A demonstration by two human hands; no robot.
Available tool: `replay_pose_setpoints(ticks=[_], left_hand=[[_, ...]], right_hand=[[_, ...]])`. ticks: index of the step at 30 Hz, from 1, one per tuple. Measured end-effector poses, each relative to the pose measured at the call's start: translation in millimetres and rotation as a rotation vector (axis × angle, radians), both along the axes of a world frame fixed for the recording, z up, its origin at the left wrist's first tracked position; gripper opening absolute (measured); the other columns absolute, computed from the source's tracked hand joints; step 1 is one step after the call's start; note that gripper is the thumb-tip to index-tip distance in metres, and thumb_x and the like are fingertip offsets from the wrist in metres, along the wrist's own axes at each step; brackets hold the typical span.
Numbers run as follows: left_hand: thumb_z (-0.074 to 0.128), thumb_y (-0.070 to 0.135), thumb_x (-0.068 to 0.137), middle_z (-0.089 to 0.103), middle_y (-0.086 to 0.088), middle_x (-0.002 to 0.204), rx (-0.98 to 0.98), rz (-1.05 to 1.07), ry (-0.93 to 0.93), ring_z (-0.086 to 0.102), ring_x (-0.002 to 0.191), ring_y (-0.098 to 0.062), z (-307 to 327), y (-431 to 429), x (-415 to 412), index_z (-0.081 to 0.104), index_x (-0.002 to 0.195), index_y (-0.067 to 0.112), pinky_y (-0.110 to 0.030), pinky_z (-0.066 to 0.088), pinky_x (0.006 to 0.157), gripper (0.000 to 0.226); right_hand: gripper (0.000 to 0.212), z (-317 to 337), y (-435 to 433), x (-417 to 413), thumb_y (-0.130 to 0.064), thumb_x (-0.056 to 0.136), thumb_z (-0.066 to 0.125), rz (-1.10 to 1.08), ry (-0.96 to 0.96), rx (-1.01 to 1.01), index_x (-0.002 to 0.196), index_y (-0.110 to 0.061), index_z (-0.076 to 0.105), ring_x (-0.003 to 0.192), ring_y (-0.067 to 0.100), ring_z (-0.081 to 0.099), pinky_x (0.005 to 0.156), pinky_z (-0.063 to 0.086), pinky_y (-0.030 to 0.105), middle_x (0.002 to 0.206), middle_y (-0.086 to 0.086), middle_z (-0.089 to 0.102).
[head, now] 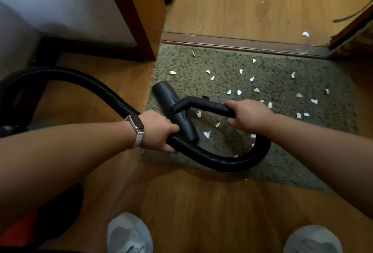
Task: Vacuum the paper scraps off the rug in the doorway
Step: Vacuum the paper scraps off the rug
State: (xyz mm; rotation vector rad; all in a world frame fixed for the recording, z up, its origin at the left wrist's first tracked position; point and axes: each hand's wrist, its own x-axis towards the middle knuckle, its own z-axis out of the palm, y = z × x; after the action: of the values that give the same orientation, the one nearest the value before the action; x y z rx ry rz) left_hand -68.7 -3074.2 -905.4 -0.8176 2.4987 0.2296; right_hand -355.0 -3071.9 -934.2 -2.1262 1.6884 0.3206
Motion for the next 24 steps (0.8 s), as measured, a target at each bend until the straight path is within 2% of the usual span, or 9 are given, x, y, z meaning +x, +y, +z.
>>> replay_pose_setpoints(ticks=[4,7,9,15,24], left_hand=[[0.053,0.065,0.085,0.063,0.005,0.093,0.042,-0.030,-0.033,0.063,0.085,-0.018,0.8,0.3,0.7,0.054,0.100,0.028,-0.030,0.050,0.069,0.040],[0.053,0.066,0.084,0.063,0.005,0.093,0.037,-0.009,-0.013,0.064,0.084,-0.019,0.0,-5.0,1.9,0.055,0.100,0.027,-0.032,0.052,0.071,0.042],[0.052,0.068,0.084,0.063,0.005,0.091,0.021,-0.004,0.014,0.064,0.082,-0.019,-0.8,-10.4,1.3,0.055,0.100,0.027,-0.034,0.054,0.072,0.044],[0.049,0.073,0.081,0.066,0.004,0.086,-0.068,0.003,0.100,0.065,0.080,-0.021,-2.2,-27.2,-2.2,0.056,0.097,0.028,-0.033,0.054,0.069,0.049],[0.047,0.077,0.080,0.062,0.008,0.079,-0.095,0.046,0.114,0.062,0.073,-0.016,-0.8,-44.8,7.2,0.054,0.089,0.028,-0.029,0.054,0.066,0.049]], right_hand=[[0.024,-6.0,3.8,14.6,-0.041,0.088,0.058,0.041,-0.040,0.011,0.106,-0.026,0.051,0.088,0.028,0.064,0.064,0.040,0.031,0.088,-0.001,0.062],[0.023,-4.1,0.7,10.0,-0.041,0.088,0.058,0.026,-0.028,0.014,0.105,-0.027,0.051,0.078,0.024,0.059,0.061,0.040,0.030,0.079,-0.005,0.055],[0.024,-1.8,-2.4,5.1,-0.041,0.088,0.058,0.007,-0.012,0.004,0.107,-0.027,0.052,0.074,0.023,0.053,0.060,0.039,0.030,0.080,-0.005,0.055],[0.028,1.3,-13.0,-20.4,-0.038,0.086,0.061,-0.203,-0.042,-0.047,0.113,-0.031,0.058,0.073,0.023,0.054,0.063,0.044,0.030,0.082,-0.003,0.060],[0.016,2.1,-51.7,-13.8,-0.036,0.087,0.060,-0.359,-0.057,-0.031,0.100,-0.027,0.058,0.072,0.024,0.057,0.056,0.039,0.029,0.076,-0.005,0.057]])
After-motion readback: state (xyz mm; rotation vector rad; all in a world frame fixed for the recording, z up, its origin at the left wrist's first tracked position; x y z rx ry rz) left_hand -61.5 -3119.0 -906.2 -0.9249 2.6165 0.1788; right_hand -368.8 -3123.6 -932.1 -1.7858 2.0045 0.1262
